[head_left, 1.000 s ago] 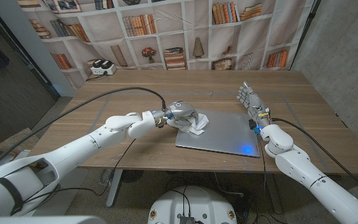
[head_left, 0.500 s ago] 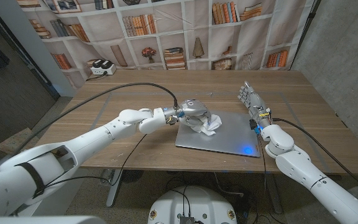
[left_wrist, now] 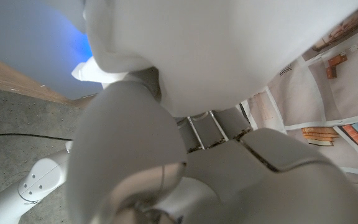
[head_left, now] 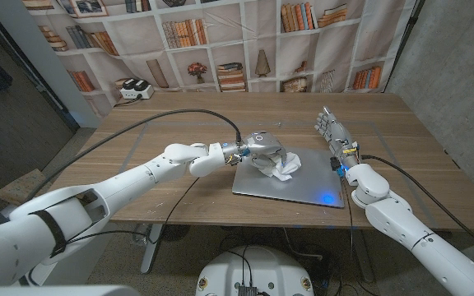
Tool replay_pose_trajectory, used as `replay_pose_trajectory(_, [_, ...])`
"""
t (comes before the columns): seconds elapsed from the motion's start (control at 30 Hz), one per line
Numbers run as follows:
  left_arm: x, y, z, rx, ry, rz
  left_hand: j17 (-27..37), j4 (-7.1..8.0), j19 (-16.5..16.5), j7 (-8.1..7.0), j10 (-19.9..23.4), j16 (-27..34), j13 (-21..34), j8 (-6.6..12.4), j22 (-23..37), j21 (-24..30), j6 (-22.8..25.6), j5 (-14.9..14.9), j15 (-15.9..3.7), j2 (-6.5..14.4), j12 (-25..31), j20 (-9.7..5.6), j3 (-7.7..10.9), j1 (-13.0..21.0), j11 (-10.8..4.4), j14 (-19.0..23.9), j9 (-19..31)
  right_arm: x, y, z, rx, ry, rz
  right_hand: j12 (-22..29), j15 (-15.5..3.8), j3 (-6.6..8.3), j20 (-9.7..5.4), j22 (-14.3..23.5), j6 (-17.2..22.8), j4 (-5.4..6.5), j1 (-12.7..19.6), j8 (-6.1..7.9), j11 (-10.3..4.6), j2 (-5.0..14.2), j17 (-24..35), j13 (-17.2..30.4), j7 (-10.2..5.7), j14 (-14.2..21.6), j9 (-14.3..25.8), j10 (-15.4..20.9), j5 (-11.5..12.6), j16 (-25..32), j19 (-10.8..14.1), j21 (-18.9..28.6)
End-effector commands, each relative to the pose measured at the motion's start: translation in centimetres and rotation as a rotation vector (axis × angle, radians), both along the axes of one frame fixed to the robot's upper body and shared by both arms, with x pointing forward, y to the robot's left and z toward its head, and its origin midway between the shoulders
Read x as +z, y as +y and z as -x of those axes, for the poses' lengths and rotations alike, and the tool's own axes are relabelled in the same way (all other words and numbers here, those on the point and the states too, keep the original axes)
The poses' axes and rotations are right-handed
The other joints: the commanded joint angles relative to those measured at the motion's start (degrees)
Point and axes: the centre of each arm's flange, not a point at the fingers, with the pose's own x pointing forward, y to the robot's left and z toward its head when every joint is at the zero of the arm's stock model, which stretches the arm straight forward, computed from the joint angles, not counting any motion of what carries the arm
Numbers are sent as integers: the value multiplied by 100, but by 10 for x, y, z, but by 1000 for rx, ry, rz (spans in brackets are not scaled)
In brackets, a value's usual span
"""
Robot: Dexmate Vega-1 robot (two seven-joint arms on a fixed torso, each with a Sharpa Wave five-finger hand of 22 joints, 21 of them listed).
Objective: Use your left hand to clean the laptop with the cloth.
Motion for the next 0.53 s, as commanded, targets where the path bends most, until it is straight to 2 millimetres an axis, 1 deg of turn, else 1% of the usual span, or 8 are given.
replay_pose_trajectory(0.03, [2, 0, 1, 0, -15, 1, 10, 0, -49, -18, 180, 10, 24, 42, 13, 24, 40, 26, -263, 7, 3, 5, 18, -9, -155, -4, 31, 5, 4, -1, 3, -10, 6, -12, 17, 2, -3, 10, 72, -15, 48, -1, -2, 7, 11, 15, -3, 41, 26, 39, -8, 7, 43, 29])
replay_pose_trajectory(0.53, [4, -1, -1, -8, -13, -4, 17, 2, -70, -13, 193, 2, 27, 46, 13, 22, 35, 25, -261, 9, -23, 12, 18, -13, -152, -10, 29, 5, 3, 2, -5, -8, 10, -12, 14, -4, -1, 10, 70, -13, 44, -4, -23, 8, 12, 15, -4, 44, 26, 44, -9, 7, 43, 27])
